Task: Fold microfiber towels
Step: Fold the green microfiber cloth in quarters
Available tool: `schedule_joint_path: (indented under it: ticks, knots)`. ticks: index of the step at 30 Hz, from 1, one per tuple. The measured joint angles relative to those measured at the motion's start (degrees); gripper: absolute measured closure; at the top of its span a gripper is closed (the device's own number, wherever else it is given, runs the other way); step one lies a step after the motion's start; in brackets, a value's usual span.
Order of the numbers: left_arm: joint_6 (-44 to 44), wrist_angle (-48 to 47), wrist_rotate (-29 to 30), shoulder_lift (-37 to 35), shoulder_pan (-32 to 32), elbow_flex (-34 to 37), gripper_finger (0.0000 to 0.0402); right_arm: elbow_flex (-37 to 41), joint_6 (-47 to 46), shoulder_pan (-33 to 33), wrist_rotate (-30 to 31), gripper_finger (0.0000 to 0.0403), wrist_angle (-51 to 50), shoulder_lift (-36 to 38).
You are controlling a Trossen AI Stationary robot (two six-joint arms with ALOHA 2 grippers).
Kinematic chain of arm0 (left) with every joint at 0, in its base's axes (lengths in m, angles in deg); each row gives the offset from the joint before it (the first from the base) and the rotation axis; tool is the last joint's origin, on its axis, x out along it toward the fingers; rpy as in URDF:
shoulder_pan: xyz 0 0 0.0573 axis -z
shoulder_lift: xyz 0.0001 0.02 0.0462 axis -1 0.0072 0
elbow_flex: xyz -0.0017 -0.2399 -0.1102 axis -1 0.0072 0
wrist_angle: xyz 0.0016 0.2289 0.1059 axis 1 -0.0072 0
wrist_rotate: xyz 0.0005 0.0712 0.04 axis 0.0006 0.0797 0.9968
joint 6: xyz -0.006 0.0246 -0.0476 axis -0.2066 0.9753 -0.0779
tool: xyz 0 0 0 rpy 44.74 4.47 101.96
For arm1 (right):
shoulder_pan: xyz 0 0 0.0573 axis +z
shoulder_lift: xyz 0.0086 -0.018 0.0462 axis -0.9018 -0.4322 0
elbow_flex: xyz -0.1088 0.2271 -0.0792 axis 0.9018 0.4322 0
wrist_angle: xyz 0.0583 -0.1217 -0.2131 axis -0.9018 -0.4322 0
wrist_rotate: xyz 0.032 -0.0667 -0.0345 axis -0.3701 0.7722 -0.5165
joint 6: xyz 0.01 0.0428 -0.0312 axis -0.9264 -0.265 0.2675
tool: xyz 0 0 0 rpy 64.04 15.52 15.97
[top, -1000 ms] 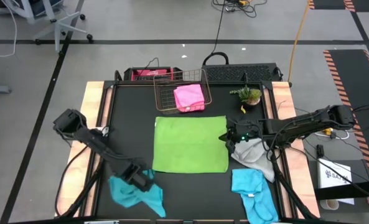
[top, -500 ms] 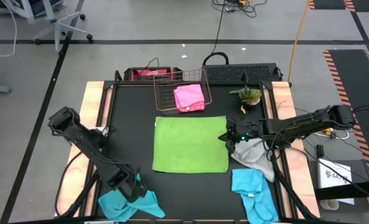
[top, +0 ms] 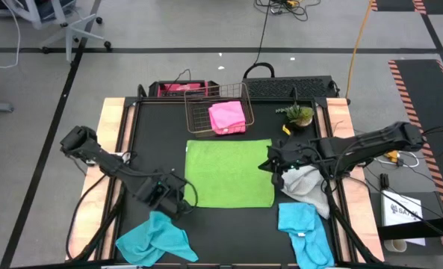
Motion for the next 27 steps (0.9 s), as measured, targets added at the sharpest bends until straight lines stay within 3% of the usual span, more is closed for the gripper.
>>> schedule_joint_path:
  ticks: [6, 13, 20, 27]
  knots:
    - [16.20, 1.48, -4.23, 0.19, -5.53, 0.70, 0.0284, -10.16, 4.52, 4.53, -0.08, 0.0403, -12.31, -6.05]
    - [35.27, 5.58, -5.64, 0.19, -6.35, 0.70, 0.0284, -13.20, 4.59, 9.63, -1.51, 0.0403, -18.19, -14.33]
    - [46.30, 7.47, -4.73, 0.19, -6.57, 0.70, 0.0284, -13.24, 2.20, 13.07, -3.27, 0.0403, -18.72, -19.13]
    - [53.78, 9.95, -2.62, 0.19, -8.19, 0.70, 0.0284, -13.28, 2.05, 11.67, -3.99, 0.0403, -11.77, -20.68]
